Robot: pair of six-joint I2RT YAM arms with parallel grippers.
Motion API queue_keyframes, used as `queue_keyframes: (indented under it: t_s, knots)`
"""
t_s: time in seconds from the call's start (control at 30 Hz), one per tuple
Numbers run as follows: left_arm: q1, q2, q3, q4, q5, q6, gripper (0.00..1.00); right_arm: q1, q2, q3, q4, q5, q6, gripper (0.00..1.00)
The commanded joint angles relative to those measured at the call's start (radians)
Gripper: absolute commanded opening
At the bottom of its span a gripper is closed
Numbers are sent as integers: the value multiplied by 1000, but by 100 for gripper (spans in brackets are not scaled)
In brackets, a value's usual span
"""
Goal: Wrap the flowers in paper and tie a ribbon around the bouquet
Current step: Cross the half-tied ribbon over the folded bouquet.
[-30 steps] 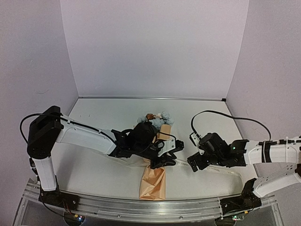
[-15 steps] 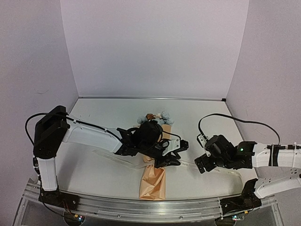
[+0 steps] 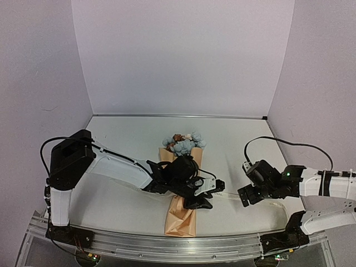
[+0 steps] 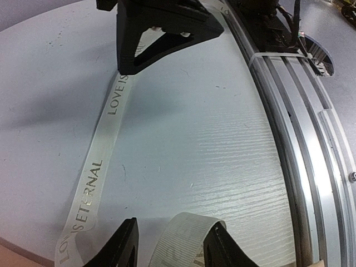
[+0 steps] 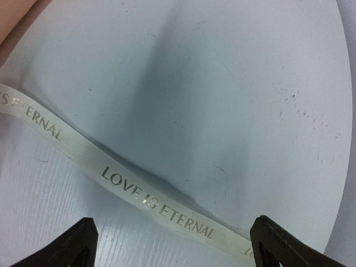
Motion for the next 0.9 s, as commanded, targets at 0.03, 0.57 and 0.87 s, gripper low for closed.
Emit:
queue_keyframes:
  t_s: [0.03,0.57,0.87]
  knots:
    - [0,-81,39,-9,-84,-16,48,-7,-2,37,-69,17,19,98]
    - [1,-226,-25,-63,-165,-39,51,-81,104,95,-90,-114,89,93]
    - [28,-347,-105,-11,-187,-106,51,-104,275,142,-92,-146,207,78]
